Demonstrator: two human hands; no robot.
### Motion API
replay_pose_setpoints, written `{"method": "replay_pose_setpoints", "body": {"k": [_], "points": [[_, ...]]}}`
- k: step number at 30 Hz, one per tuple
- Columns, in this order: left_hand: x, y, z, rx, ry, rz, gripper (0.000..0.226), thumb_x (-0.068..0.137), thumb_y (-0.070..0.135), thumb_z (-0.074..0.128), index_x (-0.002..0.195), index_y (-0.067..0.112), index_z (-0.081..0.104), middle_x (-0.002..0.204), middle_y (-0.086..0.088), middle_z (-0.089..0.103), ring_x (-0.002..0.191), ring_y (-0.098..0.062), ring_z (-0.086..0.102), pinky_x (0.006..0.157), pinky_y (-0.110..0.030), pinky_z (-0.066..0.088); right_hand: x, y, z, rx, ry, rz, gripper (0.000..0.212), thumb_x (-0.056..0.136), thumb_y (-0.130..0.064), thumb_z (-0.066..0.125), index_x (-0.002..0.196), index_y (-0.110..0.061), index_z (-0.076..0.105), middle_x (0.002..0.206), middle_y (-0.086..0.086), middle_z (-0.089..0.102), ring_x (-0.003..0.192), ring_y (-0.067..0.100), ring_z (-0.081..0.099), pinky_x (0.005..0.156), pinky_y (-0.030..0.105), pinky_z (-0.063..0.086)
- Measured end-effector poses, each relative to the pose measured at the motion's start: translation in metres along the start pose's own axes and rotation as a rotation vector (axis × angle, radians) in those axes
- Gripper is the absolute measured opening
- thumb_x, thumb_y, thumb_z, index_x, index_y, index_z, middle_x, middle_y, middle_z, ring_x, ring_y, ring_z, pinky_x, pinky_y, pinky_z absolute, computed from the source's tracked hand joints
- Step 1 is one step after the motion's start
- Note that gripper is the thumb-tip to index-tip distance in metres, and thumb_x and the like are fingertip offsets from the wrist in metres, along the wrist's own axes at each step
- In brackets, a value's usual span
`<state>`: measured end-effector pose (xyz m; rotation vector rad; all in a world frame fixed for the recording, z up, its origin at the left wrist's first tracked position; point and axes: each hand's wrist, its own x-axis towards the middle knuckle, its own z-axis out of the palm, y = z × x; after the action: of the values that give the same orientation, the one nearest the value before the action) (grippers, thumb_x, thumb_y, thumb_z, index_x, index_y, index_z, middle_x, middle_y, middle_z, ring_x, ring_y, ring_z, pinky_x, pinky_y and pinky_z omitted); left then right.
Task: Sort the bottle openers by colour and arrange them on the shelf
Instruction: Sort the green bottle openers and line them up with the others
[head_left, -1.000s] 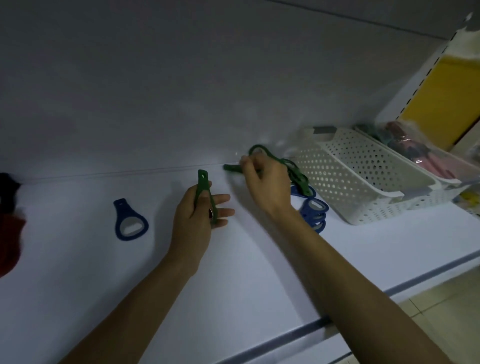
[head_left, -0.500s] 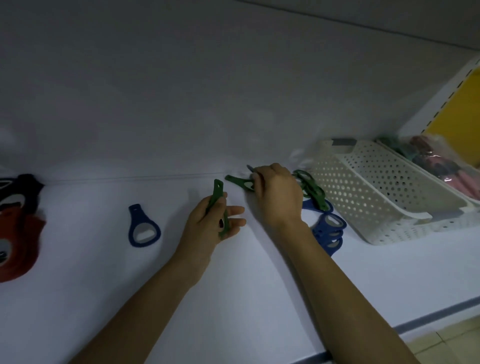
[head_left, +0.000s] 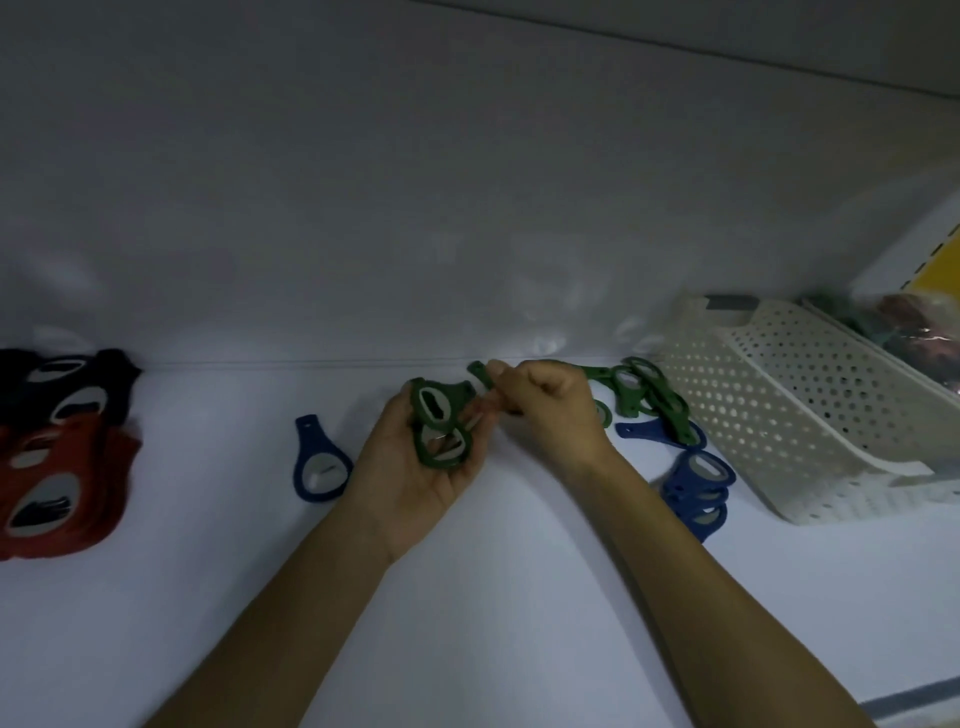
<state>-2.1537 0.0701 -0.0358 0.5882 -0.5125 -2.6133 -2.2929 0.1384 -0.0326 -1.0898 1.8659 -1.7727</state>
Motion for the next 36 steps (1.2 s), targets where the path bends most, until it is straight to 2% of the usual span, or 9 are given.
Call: {"method": "replay_pose_setpoints", "body": {"k": [6,10,14,17,20,23,26,29,36], "points": [[0.0,-0.001,-0.004,-0.039,0.0,0.024,0.038,0.092,0.034,0.053,0.104,0.002,0.07,0.108,-0.018,0.069,0.088,-0.029,0.07,0.07,-0.037,0.059,0.002,0.019,-0.015,-1.024,-0.062,-0.109,0.027,0.09,-0.033,0.059,0.108,-0.015,0.067,0.091,0.007,0.067,0.088,0.026,0.058,0.081,0.038,0.048],[0.0,-0.001,-0.004,-0.019,0.008,0.023,0.03,0.092,0.016,0.053,0.115,-0.001,0.063,0.109,-0.018,0.069,0.09,-0.029,0.07,0.076,-0.04,0.058,0.002,0.011,-0.013,-1.044,0.095,-0.326,0.017,0.087,-0.012,0.055,0.08,-0.009,0.069,0.067,0.01,0.065,0.06,0.028,0.057,0.068,0.04,0.049],[0.002,-0.002,-0.002,0.022,0.033,0.049,0.036,0.09,0.018,0.054,0.123,0.004,0.057,0.118,-0.018,0.064,0.105,-0.028,0.063,0.083,-0.039,0.053,-0.007,-0.004,-0.006,-0.782,0.344,-0.469,0.015,0.085,-0.016,0.065,0.095,-0.013,0.075,0.071,0.006,0.072,0.056,0.022,0.063,0.058,0.031,0.051],[0.001,-0.002,0.0,0.032,0.014,0.054,0.05,0.091,0.047,0.047,0.116,0.007,0.064,0.119,-0.019,0.064,0.11,-0.03,0.062,0.09,-0.041,0.05,-0.019,-0.014,0.007,-0.692,0.057,-0.61,0.012,0.082,-0.021,0.066,0.089,-0.018,0.076,0.078,-0.002,0.074,0.065,0.013,0.065,0.068,0.027,0.05],[0.004,0.0,-0.008,-0.092,0.033,0.041,0.054,0.095,0.05,0.04,0.101,0.004,0.068,0.098,-0.019,0.071,0.089,-0.03,0.07,0.08,-0.044,0.053,-0.029,-0.021,0.021,-0.484,-0.401,-0.366,0.022,0.081,-0.04,0.062,0.096,-0.028,0.072,0.09,-0.007,0.071,0.081,0.008,0.064,0.074,0.022,0.05],[0.005,-0.001,-0.008,-0.094,0.064,0.051,0.037,0.098,0.033,0.042,0.106,0.002,0.063,0.094,-0.019,0.072,0.082,-0.028,0.071,0.077,-0.041,0.057,-0.024,-0.019,0.017,-0.216,-0.289,-0.203,0.018,0.085,-0.035,0.061,0.085,-0.023,0.074,0.081,-0.012,0.071,0.08,0.009,0.067,0.072,0.024,0.053],[0.004,-0.004,-0.004,-0.075,0.065,0.001,0.03,0.096,0.022,0.047,0.111,-0.001,0.06,0.094,-0.02,0.071,0.073,-0.029,0.071,0.06,-0.034,0.059,-0.012,-0.01,-0.006,-0.643,0.013,-0.202,0.019,0.089,-0.015,0.056,0.096,-0.015,0.073,0.096,-0.002,0.071,0.092,0.016,0.064,0.078,0.028,0.049],[0.002,-0.003,-0.002,-0.048,0.056,-0.002,0.032,0.095,0.02,0.049,0.12,0.002,0.058,0.108,-0.017,0.069,0.085,-0.028,0.069,0.063,-0.034,0.059,-0.008,0.0,-0.029,-1.189,-0.059,-0.062,0.032,0.085,-0.014,0.057,0.114,-0.022,0.066,0.12,0.003,0.065,0.113,0.027,0.056,0.092,0.034,0.044],[0.001,-0.003,0.0,-0.058,0.059,-0.002,0.031,0.092,0.021,0.053,0.116,0.002,0.06,0.103,-0.017,0.07,0.096,-0.028,0.063,0.075,-0.038,0.057,-0.002,-0.002,-0.039,-1.336,-0.134,-0.051,0.022,0.091,-0.028,0.054,0.108,-0.024,0.066,0.115,0.003,0.06,0.112,0.027,0.048,0.09,0.035,0.035]]}}
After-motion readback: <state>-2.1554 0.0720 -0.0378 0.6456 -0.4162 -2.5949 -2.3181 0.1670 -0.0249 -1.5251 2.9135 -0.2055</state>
